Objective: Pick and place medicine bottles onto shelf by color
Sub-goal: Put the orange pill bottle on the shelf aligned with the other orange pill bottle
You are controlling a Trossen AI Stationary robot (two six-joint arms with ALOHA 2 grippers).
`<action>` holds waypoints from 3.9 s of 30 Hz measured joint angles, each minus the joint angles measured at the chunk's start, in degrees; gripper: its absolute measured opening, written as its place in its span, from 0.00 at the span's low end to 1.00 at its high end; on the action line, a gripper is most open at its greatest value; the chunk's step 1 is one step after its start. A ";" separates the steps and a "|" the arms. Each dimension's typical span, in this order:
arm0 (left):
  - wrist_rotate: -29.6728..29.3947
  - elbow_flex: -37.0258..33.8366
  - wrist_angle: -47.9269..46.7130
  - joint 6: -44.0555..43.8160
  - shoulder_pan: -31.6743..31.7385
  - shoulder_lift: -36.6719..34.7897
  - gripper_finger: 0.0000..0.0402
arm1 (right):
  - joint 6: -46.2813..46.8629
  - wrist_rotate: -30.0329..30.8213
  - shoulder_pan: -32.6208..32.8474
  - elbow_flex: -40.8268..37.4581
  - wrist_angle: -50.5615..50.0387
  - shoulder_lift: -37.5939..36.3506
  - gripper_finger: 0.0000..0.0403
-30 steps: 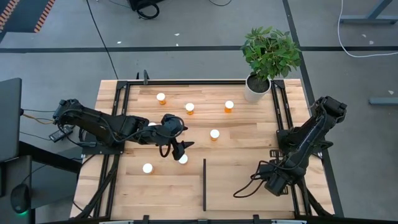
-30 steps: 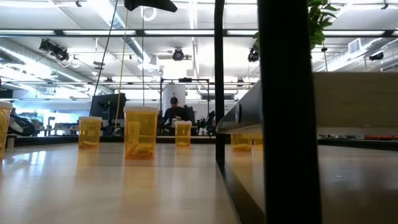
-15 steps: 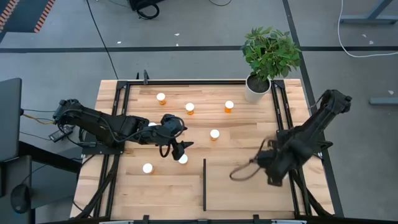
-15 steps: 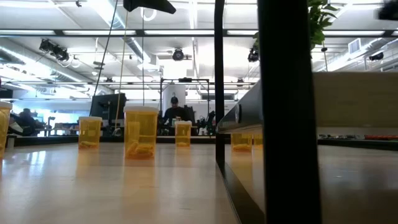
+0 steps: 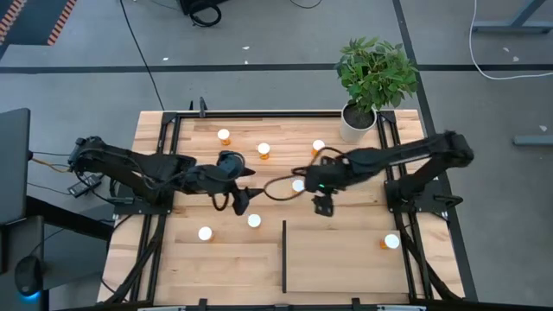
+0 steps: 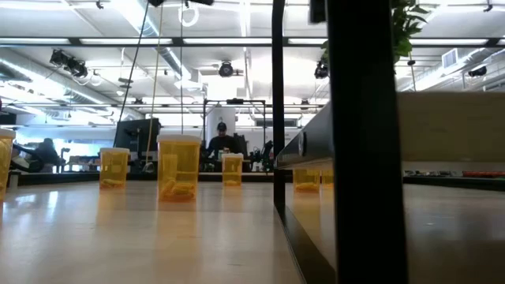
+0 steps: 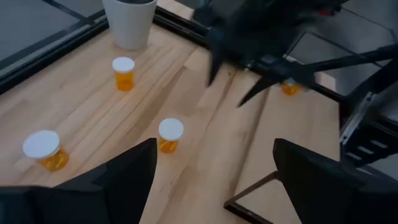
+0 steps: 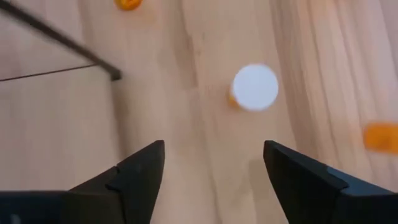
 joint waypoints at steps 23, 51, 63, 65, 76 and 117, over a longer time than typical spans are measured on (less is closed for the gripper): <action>-0.06 0.00 -4.08 9.12 -0.47 -12.83 0.64 | -7.90 -2.05 -9.11 0.25 10.87 14.70 0.74; -0.07 -0.04 -4.96 9.42 -0.47 -13.01 0.58 | -4.17 -1.84 -9.71 -7.02 18.53 14.35 0.73; -0.05 -0.05 -5.00 9.04 -0.47 -12.99 0.57 | -3.90 -2.03 -9.71 -6.99 19.63 14.35 0.58; -0.06 -0.05 -5.02 9.07 -0.47 -12.97 0.57 | -3.93 -2.03 -9.71 -6.97 19.57 14.35 0.55; -0.05 -0.04 -5.02 9.04 -0.47 -12.97 0.57 | -4.05 -2.49 -9.71 -6.76 16.52 14.23 0.57; -0.06 -0.04 -4.72 10.55 -0.49 -12.92 0.50 | 66.27 3.50 49.64 -2.12 -12.11 -8.15 0.56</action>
